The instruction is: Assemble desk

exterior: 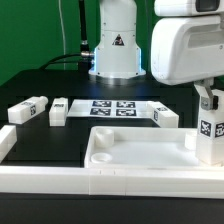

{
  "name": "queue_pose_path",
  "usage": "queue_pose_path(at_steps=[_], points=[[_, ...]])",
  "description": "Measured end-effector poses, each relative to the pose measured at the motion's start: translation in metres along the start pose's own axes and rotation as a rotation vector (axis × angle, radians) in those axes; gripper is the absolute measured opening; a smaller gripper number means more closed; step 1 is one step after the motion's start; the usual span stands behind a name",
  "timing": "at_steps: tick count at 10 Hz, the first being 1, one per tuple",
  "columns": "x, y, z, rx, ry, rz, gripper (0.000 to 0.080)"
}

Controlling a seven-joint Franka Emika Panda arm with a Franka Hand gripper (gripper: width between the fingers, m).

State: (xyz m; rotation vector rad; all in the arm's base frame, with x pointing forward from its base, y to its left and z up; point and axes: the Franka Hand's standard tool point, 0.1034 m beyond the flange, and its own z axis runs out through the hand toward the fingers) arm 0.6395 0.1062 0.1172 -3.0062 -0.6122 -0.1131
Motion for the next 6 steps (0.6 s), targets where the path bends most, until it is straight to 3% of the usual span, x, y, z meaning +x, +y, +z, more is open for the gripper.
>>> queue_pose_path(at_steps=[6], points=[[-0.0023, 0.0096, 0.0010, 0.009, 0.010, 0.673, 0.0290]])
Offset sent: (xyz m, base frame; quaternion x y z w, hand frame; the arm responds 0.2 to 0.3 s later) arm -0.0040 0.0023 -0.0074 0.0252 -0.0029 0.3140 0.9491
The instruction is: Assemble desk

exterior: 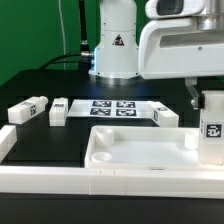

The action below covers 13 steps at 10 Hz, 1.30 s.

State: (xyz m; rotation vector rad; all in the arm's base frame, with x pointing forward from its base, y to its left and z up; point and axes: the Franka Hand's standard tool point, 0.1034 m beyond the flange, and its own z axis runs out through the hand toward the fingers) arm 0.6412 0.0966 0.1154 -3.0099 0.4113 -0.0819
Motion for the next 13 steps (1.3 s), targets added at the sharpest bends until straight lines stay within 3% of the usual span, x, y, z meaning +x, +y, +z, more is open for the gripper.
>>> queue_pose_path(at_steps=[4, 6, 7, 8, 9, 10, 13], points=[[0.000, 0.003, 0.000, -0.004, -0.003, 0.388, 0.0290], [0.000, 0.004, 0.000, -0.004, -0.003, 0.457, 0.0290], [0.000, 0.004, 0.000, -0.004, -0.003, 0.433, 0.0392], [0.000, 0.003, 0.000, -0.005, -0.003, 0.400, 0.0392], [-0.002, -0.003, 0.000, -0.007, -0.002, 0.382, 0.0530], [-0.004, -0.008, -0.001, -0.004, 0.002, 0.347, 0.0613], [-0.004, -0.011, -0.003, -0.001, 0.002, 0.035, 0.0647]])
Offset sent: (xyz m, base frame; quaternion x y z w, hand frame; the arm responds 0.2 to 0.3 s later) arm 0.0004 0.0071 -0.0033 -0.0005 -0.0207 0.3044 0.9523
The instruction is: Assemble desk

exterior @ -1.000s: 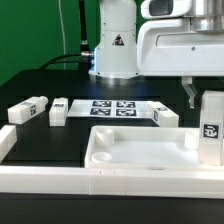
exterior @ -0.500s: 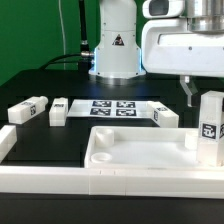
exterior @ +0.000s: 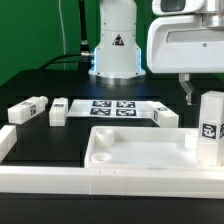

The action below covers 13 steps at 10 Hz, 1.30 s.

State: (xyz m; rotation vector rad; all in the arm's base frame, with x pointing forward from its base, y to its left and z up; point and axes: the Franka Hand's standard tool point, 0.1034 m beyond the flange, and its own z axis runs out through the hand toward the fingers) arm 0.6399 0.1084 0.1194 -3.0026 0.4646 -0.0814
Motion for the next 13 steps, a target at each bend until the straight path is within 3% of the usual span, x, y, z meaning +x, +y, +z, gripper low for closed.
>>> queue_pose_path(at_steps=[13], points=[[0.0019, 0.0090, 0.0032, -0.006, -0.005, -0.955, 0.0649]])
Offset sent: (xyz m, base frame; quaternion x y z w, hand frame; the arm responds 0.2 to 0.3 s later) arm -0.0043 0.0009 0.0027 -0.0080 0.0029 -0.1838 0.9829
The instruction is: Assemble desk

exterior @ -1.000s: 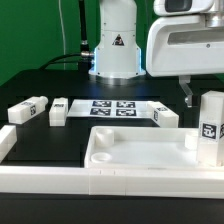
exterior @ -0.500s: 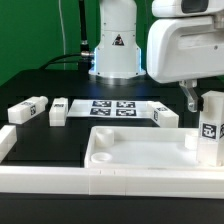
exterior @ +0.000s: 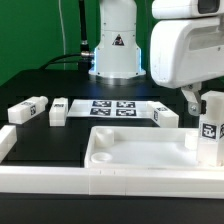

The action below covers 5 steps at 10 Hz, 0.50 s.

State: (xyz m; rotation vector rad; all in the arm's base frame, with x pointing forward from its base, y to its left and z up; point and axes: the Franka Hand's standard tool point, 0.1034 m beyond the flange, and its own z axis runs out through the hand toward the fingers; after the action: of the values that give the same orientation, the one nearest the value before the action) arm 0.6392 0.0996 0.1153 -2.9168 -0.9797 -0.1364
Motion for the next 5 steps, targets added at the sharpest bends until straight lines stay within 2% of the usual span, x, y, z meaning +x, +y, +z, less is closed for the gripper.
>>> queue_pose_path(at_steps=[1, 2, 3, 4, 5], points=[[0.0000, -0.0001, 0.0001, 0.000, 0.000, 0.002, 0.0649], [-0.0001, 0.0000, 0.0003, 0.000, 0.000, 0.003, 0.0522], [-0.0002, 0.0000, 0.0004, 0.000, -0.001, 0.003, 0.0522], [-0.0002, -0.0001, 0.0005, 0.001, 0.000, 0.014, 0.0340], [-0.0002, -0.0001, 0.0005, 0.001, 0.000, 0.035, 0.0288]])
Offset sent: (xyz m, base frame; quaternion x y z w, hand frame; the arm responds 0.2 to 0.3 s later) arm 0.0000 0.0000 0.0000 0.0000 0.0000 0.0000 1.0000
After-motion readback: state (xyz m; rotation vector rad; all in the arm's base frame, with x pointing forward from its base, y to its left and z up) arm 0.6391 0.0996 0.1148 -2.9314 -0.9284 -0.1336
